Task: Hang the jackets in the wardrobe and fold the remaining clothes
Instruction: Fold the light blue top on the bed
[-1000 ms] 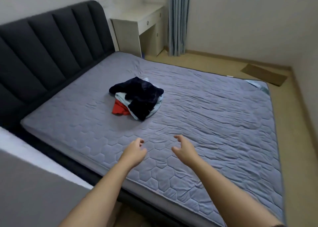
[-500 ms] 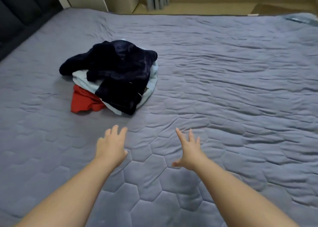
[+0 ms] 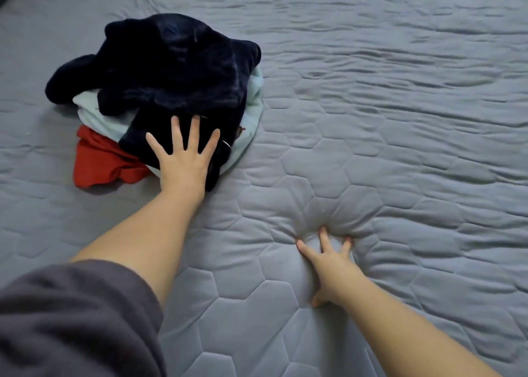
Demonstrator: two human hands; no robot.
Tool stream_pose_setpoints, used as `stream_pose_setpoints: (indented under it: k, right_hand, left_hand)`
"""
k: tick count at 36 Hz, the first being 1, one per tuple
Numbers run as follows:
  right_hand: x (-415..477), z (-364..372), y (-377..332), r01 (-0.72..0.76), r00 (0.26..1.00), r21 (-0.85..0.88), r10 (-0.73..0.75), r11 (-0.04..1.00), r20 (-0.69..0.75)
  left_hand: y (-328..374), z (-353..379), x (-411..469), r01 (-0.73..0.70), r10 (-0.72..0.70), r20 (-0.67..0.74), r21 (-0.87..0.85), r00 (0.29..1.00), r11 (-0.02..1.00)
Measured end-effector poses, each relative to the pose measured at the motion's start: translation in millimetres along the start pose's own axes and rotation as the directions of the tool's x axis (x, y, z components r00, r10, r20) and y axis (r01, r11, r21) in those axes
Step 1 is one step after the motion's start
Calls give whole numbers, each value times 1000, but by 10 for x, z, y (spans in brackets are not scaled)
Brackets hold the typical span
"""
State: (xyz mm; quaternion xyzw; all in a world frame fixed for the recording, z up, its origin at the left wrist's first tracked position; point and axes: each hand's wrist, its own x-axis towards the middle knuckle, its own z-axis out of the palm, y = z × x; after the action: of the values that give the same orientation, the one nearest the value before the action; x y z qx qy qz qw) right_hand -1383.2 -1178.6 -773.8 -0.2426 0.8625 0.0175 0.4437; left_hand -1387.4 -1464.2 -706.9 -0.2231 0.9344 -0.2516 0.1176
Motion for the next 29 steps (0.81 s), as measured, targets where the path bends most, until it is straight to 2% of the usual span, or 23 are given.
stream_pose_setpoints:
  k: [6,11,17,20,23,25,27,28,29]
  right_hand:
    - [35,43,-12,-2,1000,-1,2,1000,-20]
    - [5,28,-19,10,999,-27,-11,1000,-34]
    - [25,68,-15,8,999,-42,-10,999,-43]
    - [23,44,-26,16,999,-33,-17,999,-43]
    - [-74,-62,9,72,996,-32,-74,997,-46]
    - [-196,-120,57,113,992,66,-110,991,-58]
    - [-370,-130,93,138,989,276,-115,951,-97]
    - [-455,-125,103,148,986,433,-99,889,-134]
    - [-540,-121,95,146,985,618,-56,773,-162]
  left_hand:
    - [-55,268,161,-14,14,15,-13,1000,1000]
    - [-104,348,192,-178,163,-96,-179,982,968]
    - [-79,255,-194,-135,129,-39,-319,991,938]
    - [-156,307,-503,-138,136,-35,-426,990,894]
    - [-219,355,-934,-108,149,34,-534,988,839]
    - [-177,323,-1271,-90,183,99,-592,978,801]
    - [-60,242,-1629,-95,252,164,-631,954,770]
    - [14,193,-1808,-101,290,187,-653,939,751]
    - [95,128,-1985,-112,332,205,-676,921,728]
